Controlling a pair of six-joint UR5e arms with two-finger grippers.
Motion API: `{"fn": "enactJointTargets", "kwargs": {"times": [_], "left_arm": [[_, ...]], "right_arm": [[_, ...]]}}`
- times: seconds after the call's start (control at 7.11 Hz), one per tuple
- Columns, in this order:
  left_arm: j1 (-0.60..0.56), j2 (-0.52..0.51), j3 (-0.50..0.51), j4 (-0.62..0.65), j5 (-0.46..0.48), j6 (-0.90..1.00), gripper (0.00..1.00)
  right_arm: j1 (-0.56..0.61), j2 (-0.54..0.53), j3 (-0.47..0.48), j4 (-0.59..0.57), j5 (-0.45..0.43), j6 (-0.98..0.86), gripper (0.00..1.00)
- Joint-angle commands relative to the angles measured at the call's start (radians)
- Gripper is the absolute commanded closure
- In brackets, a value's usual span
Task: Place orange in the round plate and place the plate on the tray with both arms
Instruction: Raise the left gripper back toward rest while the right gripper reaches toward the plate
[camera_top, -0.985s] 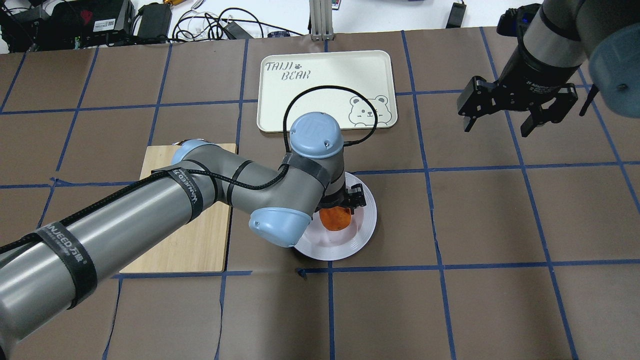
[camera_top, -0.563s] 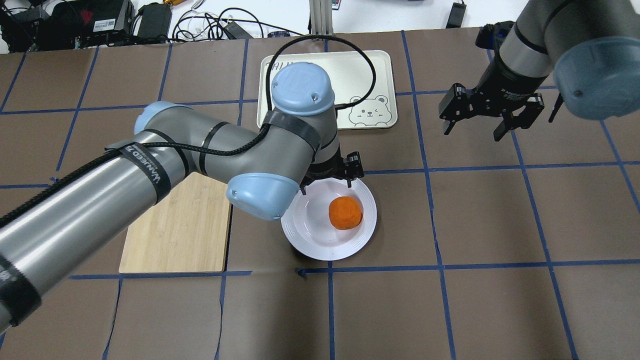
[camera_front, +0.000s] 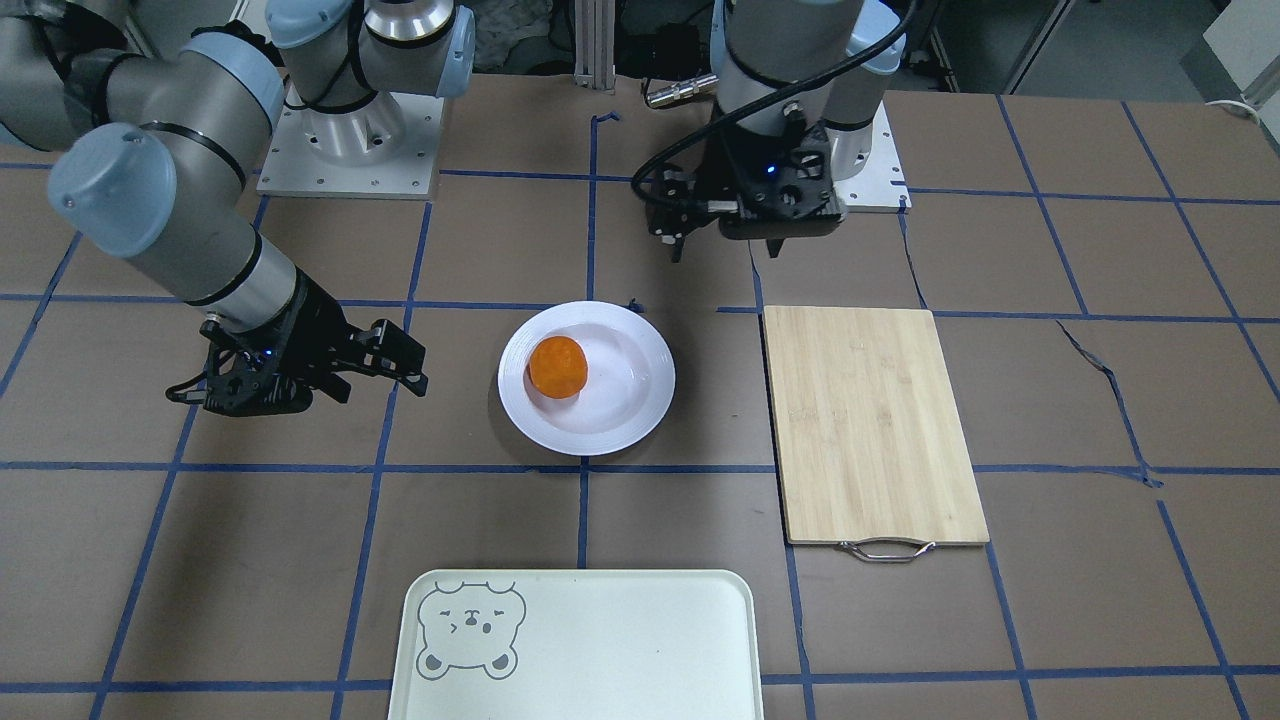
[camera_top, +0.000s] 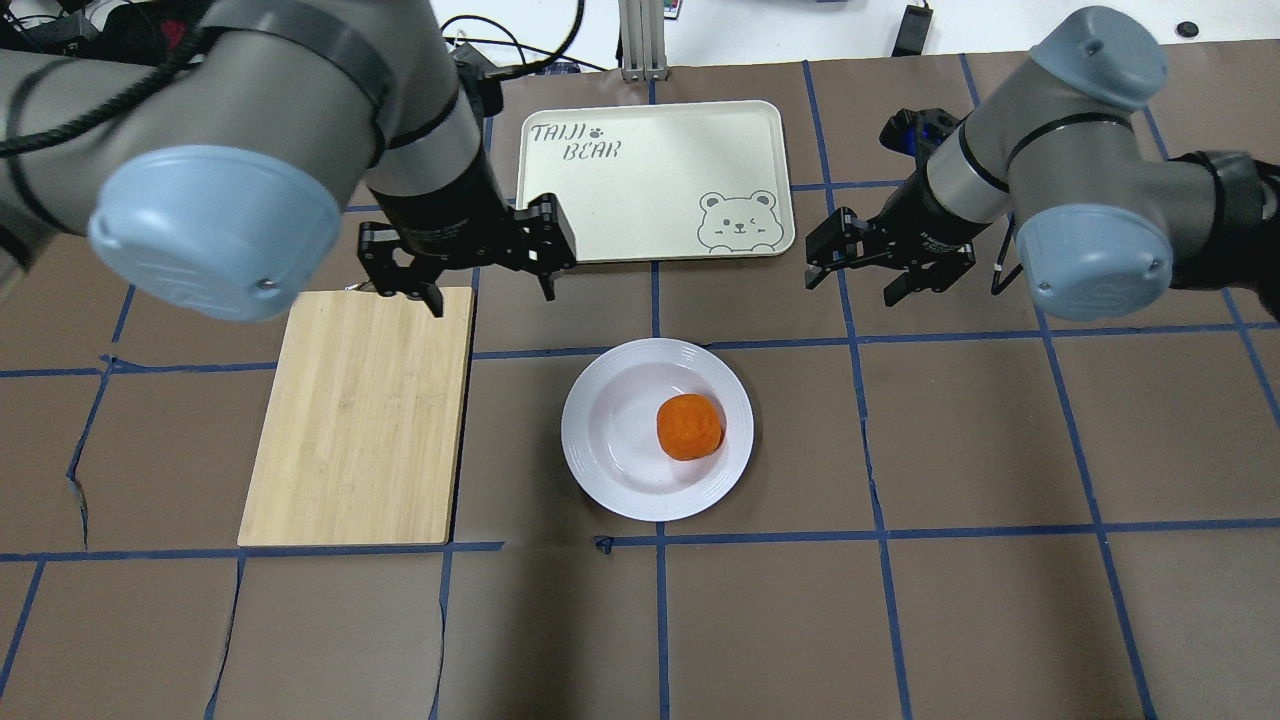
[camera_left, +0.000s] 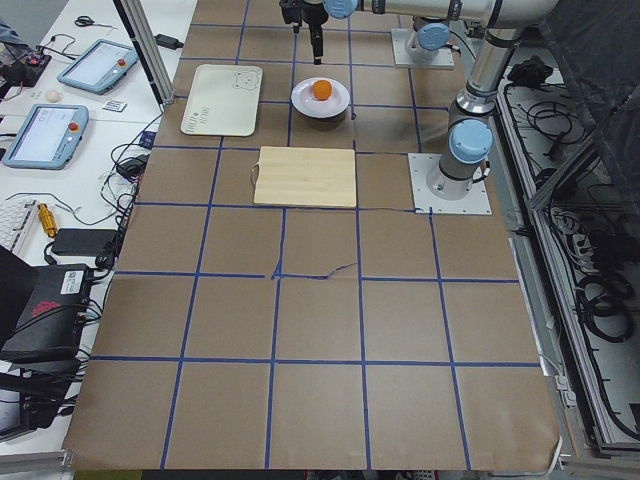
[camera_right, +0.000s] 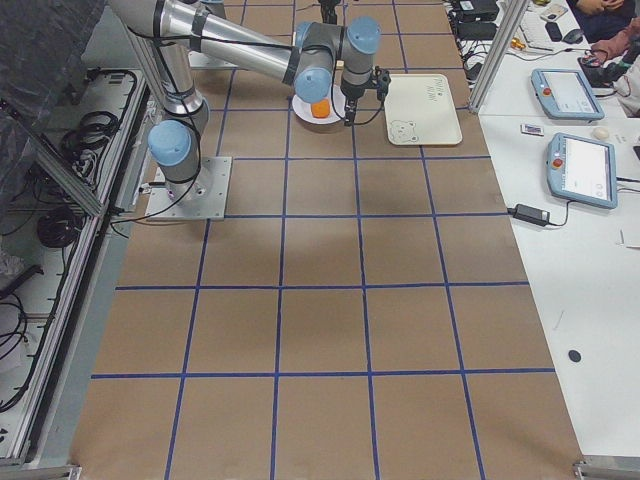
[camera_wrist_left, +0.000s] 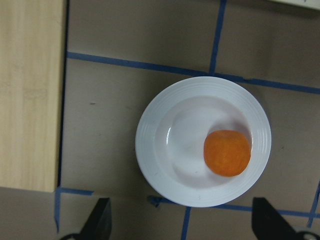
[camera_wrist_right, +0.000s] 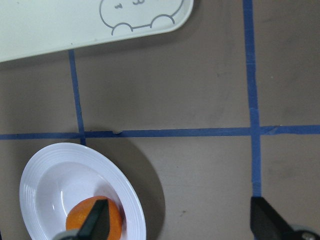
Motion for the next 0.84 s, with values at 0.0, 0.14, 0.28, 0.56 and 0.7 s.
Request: {"fn": "enactJointTargets", "kwargs": {"times": [0.0,0.14,0.28,0.56,0.7], "left_arm": [[0.126,0.05,-0.01,-0.009,0.02,0.117,0.0],[0.127,0.048,-0.017,0.058,0.017,0.132,0.0],[0.127,0.047,-0.022,0.077,0.023,0.149,0.0],[0.13,0.047,-0.019,0.082,0.022,0.149,0.0],[0.133,0.045,-0.017,0.082,0.022,0.147,0.0]], "right_arm": [[0.009,0.1,0.09,-0.273,0.181,-0.003,0.0],[0.027,0.147,0.115,-0.364,0.221,-0.029,0.0],[0.069,0.183,0.123,-0.403,0.217,-0.064,0.0],[0.13,0.224,0.126,-0.416,0.197,-0.069,0.0],[0.133,0.262,0.125,-0.426,0.203,-0.086,0.0]]}}
